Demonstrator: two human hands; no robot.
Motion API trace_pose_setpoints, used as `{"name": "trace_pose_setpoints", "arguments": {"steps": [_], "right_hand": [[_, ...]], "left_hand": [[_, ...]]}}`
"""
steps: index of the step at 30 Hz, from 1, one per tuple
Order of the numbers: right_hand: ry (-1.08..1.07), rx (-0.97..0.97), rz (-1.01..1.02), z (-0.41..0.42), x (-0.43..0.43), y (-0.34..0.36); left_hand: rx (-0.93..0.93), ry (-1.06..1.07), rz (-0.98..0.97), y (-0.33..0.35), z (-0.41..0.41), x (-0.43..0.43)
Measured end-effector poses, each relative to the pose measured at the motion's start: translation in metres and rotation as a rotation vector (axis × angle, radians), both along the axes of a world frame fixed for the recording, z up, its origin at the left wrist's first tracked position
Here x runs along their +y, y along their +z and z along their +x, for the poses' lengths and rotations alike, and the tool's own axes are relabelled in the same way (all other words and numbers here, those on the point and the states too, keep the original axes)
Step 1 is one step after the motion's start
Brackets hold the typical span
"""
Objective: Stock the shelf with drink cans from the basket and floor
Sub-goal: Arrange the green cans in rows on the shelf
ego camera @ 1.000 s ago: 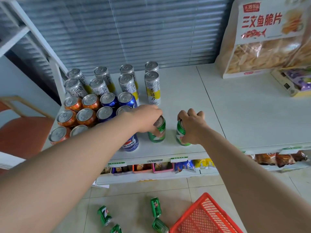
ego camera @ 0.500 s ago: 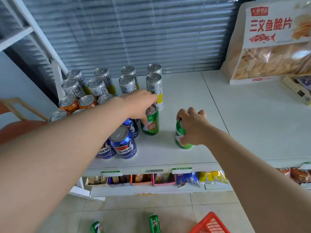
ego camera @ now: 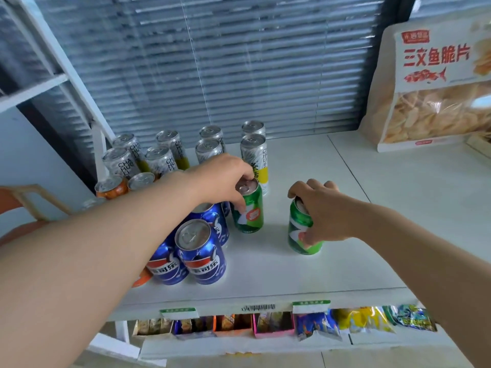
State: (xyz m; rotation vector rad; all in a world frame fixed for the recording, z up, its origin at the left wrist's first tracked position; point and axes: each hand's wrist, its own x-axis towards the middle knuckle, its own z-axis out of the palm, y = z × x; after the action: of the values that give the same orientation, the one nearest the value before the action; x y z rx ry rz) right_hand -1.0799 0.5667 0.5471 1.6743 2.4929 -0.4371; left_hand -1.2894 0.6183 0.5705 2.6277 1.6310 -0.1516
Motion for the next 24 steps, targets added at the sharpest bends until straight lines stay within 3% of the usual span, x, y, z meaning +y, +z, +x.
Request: {"name": "trace_pose_setpoints", "arguments": {"steps": [24], "right_hand": [[-0.022, 0.081, 0.030, -0.005, 0.025, -0.010]], "left_hand": [[0.094, -0.071, 0.088, -0.009, -0.017, 0.035]]}}
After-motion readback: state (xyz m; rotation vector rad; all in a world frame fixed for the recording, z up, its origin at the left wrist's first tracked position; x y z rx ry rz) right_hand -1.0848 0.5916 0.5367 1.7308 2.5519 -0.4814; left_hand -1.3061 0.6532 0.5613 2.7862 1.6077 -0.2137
